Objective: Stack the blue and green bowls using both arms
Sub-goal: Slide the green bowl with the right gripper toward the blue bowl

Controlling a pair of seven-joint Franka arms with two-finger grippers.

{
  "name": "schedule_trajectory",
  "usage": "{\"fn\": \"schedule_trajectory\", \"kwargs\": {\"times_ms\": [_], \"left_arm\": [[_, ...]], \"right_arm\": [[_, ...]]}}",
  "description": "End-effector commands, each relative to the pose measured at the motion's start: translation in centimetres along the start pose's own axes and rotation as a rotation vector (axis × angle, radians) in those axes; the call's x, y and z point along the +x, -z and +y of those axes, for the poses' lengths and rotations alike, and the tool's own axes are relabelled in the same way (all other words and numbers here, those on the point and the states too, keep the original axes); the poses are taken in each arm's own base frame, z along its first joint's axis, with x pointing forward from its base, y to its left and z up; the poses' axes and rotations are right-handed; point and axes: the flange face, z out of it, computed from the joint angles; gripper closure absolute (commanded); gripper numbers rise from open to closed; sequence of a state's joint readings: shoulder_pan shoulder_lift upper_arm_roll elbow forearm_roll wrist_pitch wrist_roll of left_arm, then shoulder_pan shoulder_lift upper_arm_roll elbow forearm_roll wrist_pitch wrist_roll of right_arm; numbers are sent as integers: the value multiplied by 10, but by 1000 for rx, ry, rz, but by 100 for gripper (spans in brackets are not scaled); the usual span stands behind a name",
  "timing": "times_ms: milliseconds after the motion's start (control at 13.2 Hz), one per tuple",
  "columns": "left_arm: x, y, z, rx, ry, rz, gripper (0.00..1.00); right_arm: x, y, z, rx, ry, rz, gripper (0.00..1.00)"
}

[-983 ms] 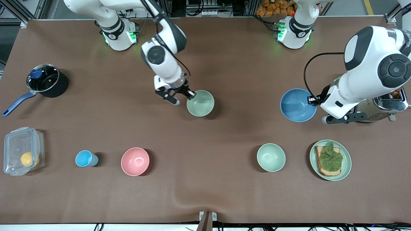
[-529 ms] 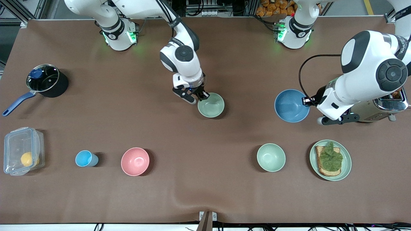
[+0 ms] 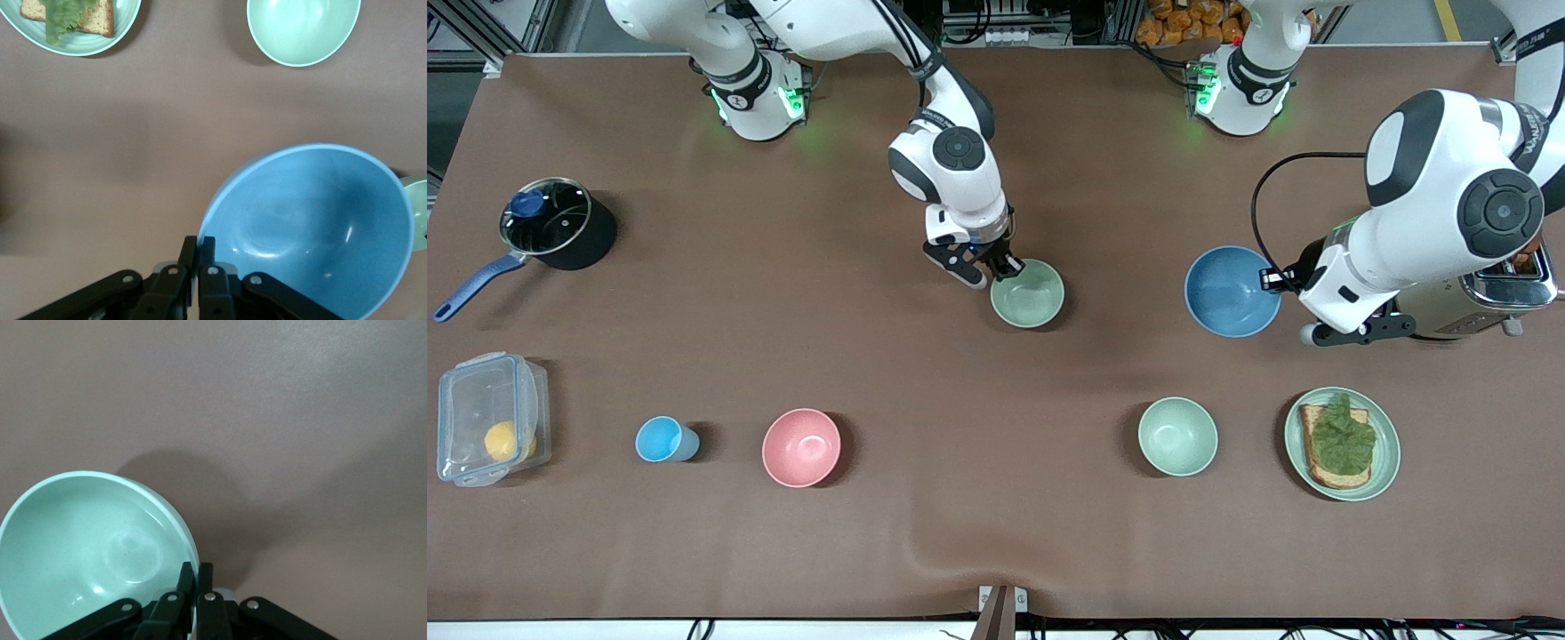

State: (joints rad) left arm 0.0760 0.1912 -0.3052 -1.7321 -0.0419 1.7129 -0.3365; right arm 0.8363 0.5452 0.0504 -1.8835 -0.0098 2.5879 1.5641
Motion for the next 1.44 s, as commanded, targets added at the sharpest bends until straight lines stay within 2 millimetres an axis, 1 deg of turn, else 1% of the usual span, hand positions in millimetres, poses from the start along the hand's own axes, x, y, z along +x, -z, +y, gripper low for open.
{"fn": "schedule_trajectory", "kwargs": {"times_ms": [0, 76, 227, 303, 605, 756, 908, 983, 1059, 1286, 1361], "left_arm": [[-6, 5, 9, -25, 27, 9, 100], [-7, 5, 10, -25, 27, 9, 100], [-6, 5, 10, -26, 27, 9, 100], [-7, 5, 11, -26, 25, 10, 100], [-8, 7, 12, -26, 26, 13, 100], [-8, 7, 15, -26, 31, 14, 100], [-10, 8, 21, -25, 29, 17, 100], [-12, 11, 23, -25, 26, 21, 100], [-17, 11, 33, -23, 11, 20, 100], [-17, 11, 41, -26, 17, 23, 100], [-19, 12, 48, -27, 10, 24, 100]], "right_arm": [[0, 1, -5, 2, -30, 23, 39], [2, 0, -5, 1, -47, 23, 30], [2, 0, -5, -1, -51, 23, 2], [4, 1, -5, 1, -52, 24, 0], [6, 5, -7, 7, -45, 25, 0], [24, 11, -8, 12, -78, 25, 0], [35, 13, -8, 15, -112, 21, 0], [46, 14, -8, 17, -149, 21, 0], [63, 14, -8, 21, -208, 2, 0], [79, 17, -9, 9, -335, -75, 0], [88, 18, -8, -3, -360, -83, 0]]}}
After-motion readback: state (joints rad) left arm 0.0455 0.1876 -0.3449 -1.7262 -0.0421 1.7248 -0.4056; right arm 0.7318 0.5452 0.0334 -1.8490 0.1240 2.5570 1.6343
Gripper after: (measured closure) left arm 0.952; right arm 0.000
